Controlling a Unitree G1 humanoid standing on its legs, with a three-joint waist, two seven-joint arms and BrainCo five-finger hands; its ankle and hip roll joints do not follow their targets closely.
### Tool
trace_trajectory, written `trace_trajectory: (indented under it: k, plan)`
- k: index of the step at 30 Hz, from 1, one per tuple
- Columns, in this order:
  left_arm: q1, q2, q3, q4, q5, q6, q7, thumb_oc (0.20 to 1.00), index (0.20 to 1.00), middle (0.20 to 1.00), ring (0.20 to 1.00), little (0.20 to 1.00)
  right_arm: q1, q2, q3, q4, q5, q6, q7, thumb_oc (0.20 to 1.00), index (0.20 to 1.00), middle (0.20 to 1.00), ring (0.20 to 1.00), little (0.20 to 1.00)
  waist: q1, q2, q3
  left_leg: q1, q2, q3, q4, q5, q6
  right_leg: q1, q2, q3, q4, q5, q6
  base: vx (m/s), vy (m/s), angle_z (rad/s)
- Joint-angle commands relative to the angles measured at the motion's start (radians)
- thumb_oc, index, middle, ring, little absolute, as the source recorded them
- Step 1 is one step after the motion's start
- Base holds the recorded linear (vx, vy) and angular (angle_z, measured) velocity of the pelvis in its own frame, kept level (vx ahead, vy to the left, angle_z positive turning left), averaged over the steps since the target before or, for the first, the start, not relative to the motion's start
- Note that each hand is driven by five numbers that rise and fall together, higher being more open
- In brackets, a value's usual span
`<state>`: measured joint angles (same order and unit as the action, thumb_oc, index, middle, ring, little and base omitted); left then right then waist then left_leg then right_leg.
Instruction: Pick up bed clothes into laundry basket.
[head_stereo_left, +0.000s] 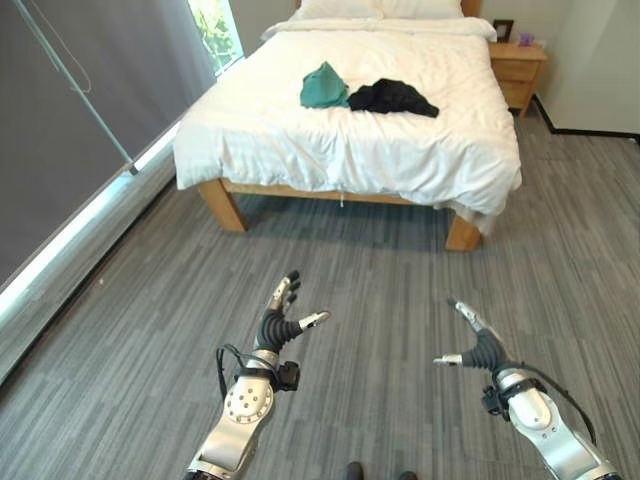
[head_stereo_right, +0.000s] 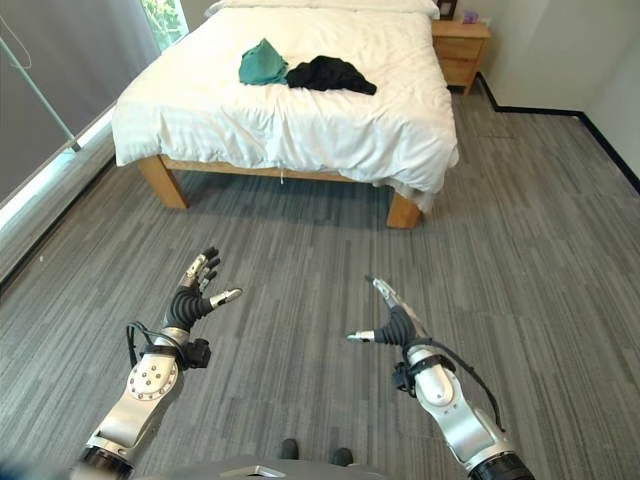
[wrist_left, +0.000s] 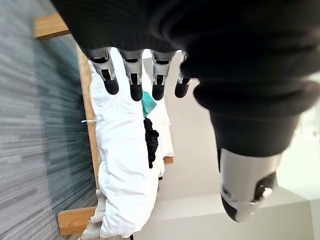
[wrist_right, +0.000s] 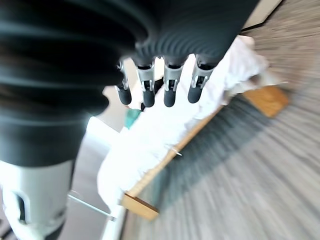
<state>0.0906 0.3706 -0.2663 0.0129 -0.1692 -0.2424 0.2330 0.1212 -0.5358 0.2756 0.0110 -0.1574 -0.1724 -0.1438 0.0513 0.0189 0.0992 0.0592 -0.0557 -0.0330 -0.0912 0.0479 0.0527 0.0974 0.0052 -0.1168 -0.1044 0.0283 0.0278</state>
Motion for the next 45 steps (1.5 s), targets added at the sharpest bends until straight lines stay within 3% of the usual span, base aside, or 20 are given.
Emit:
trace_trajectory:
  k: [1,5,8,9,12,13,17,18,22,25,28,29,32,34,37,38,41,42,44,45]
  plan:
    - [-0.031,0.035,0.000,-0.005,0.018,-0.071,-0.009,1.000,1.000,1.000,1.000,1.000,-0.010,-0.033,-0.024,-0.087,0.049,-0.063,0.006,1.000,1.000,1.000,1.000,1.000,0.016,-0.047,-0.018,0.040,0.029,-0.048,0.004,-0.046,-0.087,0.023,-0.038,-0.010,0.017,-0.008,0.076,0.01,-0.030,-0.01]
    - [-0.043,0.027,-0.017,0.022,-0.007,-0.059,-0.032,1.000,1.000,1.000,1.000,1.000,-0.005,-0.027,-0.035,-0.102,0.062,-0.058,0.009,1.000,1.000,1.000,1.000,1.000,0.010,-0.048,-0.014,0.047,0.041,-0.044,0.004,-0.043,-0.094,0.024,-0.031,0.000,0.017,-0.017,0.071,0.01,-0.056,-0.07]
    - [-0.072,0.017,-0.028,0.030,-0.030,-0.063,-0.038,1.000,1.000,1.000,1.000,1.000,-0.006,-0.019,-0.050,-0.110,0.056,-0.061,-0.002,1.000,1.000,1.000,1.000,1.000,0.003,-0.060,0.033,-0.015,0.038,-0.025,0.158,-0.056,-0.118,0.033,-0.032,0.001,0.017,-0.028,0.055,-0.05,-0.084,0.02]
    - [-0.094,0.012,-0.043,0.030,-0.039,-0.067,-0.043,1.000,1.000,1.000,1.000,1.000,-0.005,-0.022,-0.050,-0.130,0.057,-0.067,-0.003,1.000,1.000,1.000,1.000,1.000,0.007,-0.068,0.071,-0.095,0.031,-0.019,0.323,0.000,-0.145,0.052,-0.028,0.011,0.017,-0.032,0.039,-0.04,-0.067,0.14]
    - [-0.109,0.011,-0.053,0.037,-0.052,-0.072,-0.036,1.000,1.000,1.000,1.000,1.000,-0.016,-0.033,-0.039,-0.130,0.061,-0.066,-0.009,1.000,1.000,1.000,1.000,1.000,0.017,-0.074,0.099,-0.199,0.030,-0.028,0.487,0.067,-0.168,0.058,-0.026,0.017,0.017,-0.038,0.027,0.02,-0.105,0.11]
    - [-0.105,0.006,-0.060,0.042,-0.059,-0.071,-0.032,1.000,1.000,1.000,1.000,1.000,-0.017,-0.038,-0.029,-0.130,0.064,-0.055,-0.009,1.000,1.000,1.000,1.000,1.000,0.017,-0.080,0.106,-0.271,0.037,0.004,0.499,0.055,-0.146,0.059,-0.026,0.031,0.017,-0.050,0.026,0.17,-0.112,-0.20]
    - [-0.089,-0.009,-0.059,0.041,-0.063,-0.069,-0.020,1.000,1.000,1.000,1.000,1.000,-0.010,-0.030,-0.022,-0.130,0.076,-0.050,-0.009,1.000,1.000,1.000,1.000,1.000,0.019,-0.074,0.089,-0.261,0.069,0.089,0.252,0.021,-0.105,0.071,-0.019,0.054,0.017,-0.087,0.043,0.34,0.011,-0.26]
    - [-0.091,-0.023,-0.066,0.051,-0.065,-0.072,-0.008,1.000,1.000,1.000,1.000,1.000,-0.049,-0.012,-0.001,-0.096,0.106,-0.041,-0.020,1.000,1.000,1.000,1.000,1.000,0.034,-0.050,0.081,-0.282,0.078,0.132,0.023,0.112,-0.113,0.101,0.003,0.079,0.017,-0.124,0.051,0.51,0.095,-0.10]
    - [-0.083,-0.023,-0.062,0.046,-0.074,-0.074,-0.018,1.000,1.000,1.000,1.000,1.000,-0.050,0.019,0.000,-0.086,0.136,-0.041,-0.005,1.000,1.000,1.000,1.000,1.000,0.042,-0.048,0.051,-0.287,0.084,0.150,0.004,0.116,-0.103,0.141,-0.006,0.106,0.017,-0.154,0.065,0.35,0.087,-0.54]
    - [-0.067,-0.006,-0.065,0.028,-0.092,-0.074,-0.039,1.000,1.000,1.000,1.000,1.000,-0.042,0.048,0.018,-0.076,0.162,-0.046,0.023,1.000,1.000,1.000,1.000,1.000,0.059,-0.083,0.034,-0.232,0.045,0.136,0.004,0.092,-0.065,0.161,-0.057,0.120,0.103,-0.104,0.097,0.54,0.146,-0.53]
    - [-0.070,0.012,-0.069,0.015,-0.104,-0.051,-0.053,1.000,1.000,1.000,1.000,1.000,-0.027,0.053,0.016,-0.070,0.172,-0.028,0.053,1.000,1.000,1.000,1.000,1.000,0.041,-0.096,0.053,-0.112,0.018,0.142,0.004,0.029,-0.034,0.026,-0.087,0.108,0.481,0.105,0.212,0.46,0.118,-0.88]
    - [-0.083,0.024,-0.069,0.017,-0.104,-0.031,-0.048,1.000,1.000,1.000,1.000,1.000,-0.030,0.053,0.004,-0.072,0.197,-0.017,0.059,1.000,1.000,1.000,1.000,1.000,0.007,-0.058,0.069,-0.059,0.052,0.127,0.004,0.004,-0.027,-0.084,-0.064,0.090,0.683,0.188,0.224,0.41,0.123,0.11]
    - [-0.098,0.024,-0.063,0.026,-0.094,-0.019,-0.037,1.000,1.000,1.000,1.000,1.000,-0.037,0.062,-0.007,-0.067,0.206,-0.010,0.053,1.000,1.000,1.000,1.000,1.000,-0.012,-0.040,0.081,-0.033,0.061,0.118,0.004,-0.012,-0.024,-0.145,-0.074,0.058,0.757,0.167,0.210,0.35,0.065,0.73]
    - [-0.130,0.022,-0.064,0.035,-0.061,-0.009,-0.033,1.000,1.000,1.000,1.000,1.000,-0.038,0.067,-0.044,-0.080,0.191,-0.004,0.031,1.000,1.000,1.000,1.000,1.000,-0.057,-0.019,0.104,0.027,0.064,0.088,0.004,-0.048,-0.031,-0.259,-0.066,-0.004,0.668,0.087,0.168,0.52,-0.018,0.69]
    - [-0.123,0.020,-0.060,0.038,-0.059,-0.014,-0.056,1.000,1.000,1.000,1.000,1.000,-0.019,0.085,-0.063,-0.071,0.206,-0.001,0.023,1.000,1.000,1.000,1.000,1.000,-0.090,-0.034,0.097,0.090,0.045,0.063,0.004,-0.104,-0.052,-0.295,-0.085,-0.045,0.314,0.055,0.143,0.54,-0.121,0.65]
    - [-0.126,0.020,-0.056,0.041,-0.059,-0.016,-0.061,1.000,1.000,1.000,1.000,1.000,-0.021,0.089,-0.061,-0.066,0.210,0.001,0.018,1.000,1.000,1.000,1.000,1.000,-0.097,-0.030,0.098,0.114,0.056,0.052,0.004,-0.131,-0.064,-0.279,-0.085,-0.073,0.177,0.078,0.141,0.37,-0.110,0.41]
    - [-0.132,0.008,-0.037,0.052,-0.063,-0.022,-0.072,1.000,1.000,1.000,1.000,1.000,-0.015,0.094,-0.056,-0.072,0.199,0.008,0.024,1.000,1.000,1.000,1.000,1.000,-0.092,-0.029,0.087,0.197,0.071,0.035,0.004,-0.187,-0.076,-0.282,-0.074,-0.064,0.063,0.113,0.141,0.74,-0.195,0.62]
    - [-0.117,-0.015,-0.043,0.052,-0.060,-0.023,-0.071,1.000,1.000,1.000,1.000,1.000,0.010,0.092,-0.051,-0.079,0.177,0.007,0.037,1.000,1.000,1.000,1.000,1.000,-0.091,-0.021,0.078,0.237,0.096,0.036,0.043,-0.129,-0.089,-0.240,-0.050,-0.035,0.064,0.116,0.102,0.51,-0.140,0.36]
    - [-0.119,-0.026,-0.045,0.052,-0.067,-0.027,-0.072,1.000,1.000,1.000,1.000,1.000,0.019,0.079,-0.062,-0.080,0.167,0.001,0.035,1.000,1.000,1.000,1.000,1.000,-0.092,-0.020,0.077,0.207,0.099,0.041,0.177,-0.099,-0.106,-0.195,-0.044,-0.032,0.055,0.115,0.088,0.43,-0.170,0.07]
    - [-0.142,-0.034,-0.059,0.046,-0.082,-0.025,-0.071,1.000,1.000,1.000,1.000,1.000,0.000,0.050,-0.080,-0.098,0.146,-0.008,0.018,1.000,1.000,1.000,1.000,1.000,-0.074,-0.035,0.113,0.050,0.092,0.034,0.525,-0.006,-0.145,-0.116,-0.046,-0.036,0.036,0.095,0.048,0.28,-0.227,0.17]
